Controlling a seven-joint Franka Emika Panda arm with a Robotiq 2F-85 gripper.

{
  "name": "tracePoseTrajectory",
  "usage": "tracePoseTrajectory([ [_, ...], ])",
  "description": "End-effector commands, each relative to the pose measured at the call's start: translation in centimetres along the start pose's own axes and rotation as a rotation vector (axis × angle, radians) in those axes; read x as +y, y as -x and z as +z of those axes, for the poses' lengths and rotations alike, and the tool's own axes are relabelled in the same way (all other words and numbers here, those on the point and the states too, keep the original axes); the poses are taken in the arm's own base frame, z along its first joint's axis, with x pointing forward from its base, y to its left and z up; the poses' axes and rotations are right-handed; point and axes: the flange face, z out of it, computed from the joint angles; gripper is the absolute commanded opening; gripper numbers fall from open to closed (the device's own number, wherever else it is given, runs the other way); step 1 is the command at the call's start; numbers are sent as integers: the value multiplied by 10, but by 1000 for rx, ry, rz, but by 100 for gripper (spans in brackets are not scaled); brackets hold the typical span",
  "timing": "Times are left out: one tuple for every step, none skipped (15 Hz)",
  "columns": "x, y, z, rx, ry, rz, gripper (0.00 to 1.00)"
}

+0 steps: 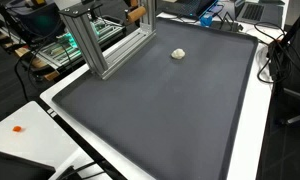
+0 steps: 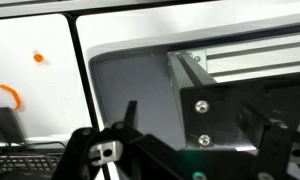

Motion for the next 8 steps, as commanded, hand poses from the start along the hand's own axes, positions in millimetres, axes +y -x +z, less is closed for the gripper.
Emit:
tracePoseTrajectory([
  [0,0,0,-1,0,0,100],
  [-7,5,-5,10,-15,-14,100],
  [-12,9,-9,18,-23,-20,100],
  [-19,14,-14,31,-34,-31,100],
  [-28,22,-20,47,-57,-52,100],
  [-36,27,-26,60,-71,-60,100],
  [-47,36,-32,64,-95,-80,100],
  [-57,44,-38,64,-112,-88,100],
])
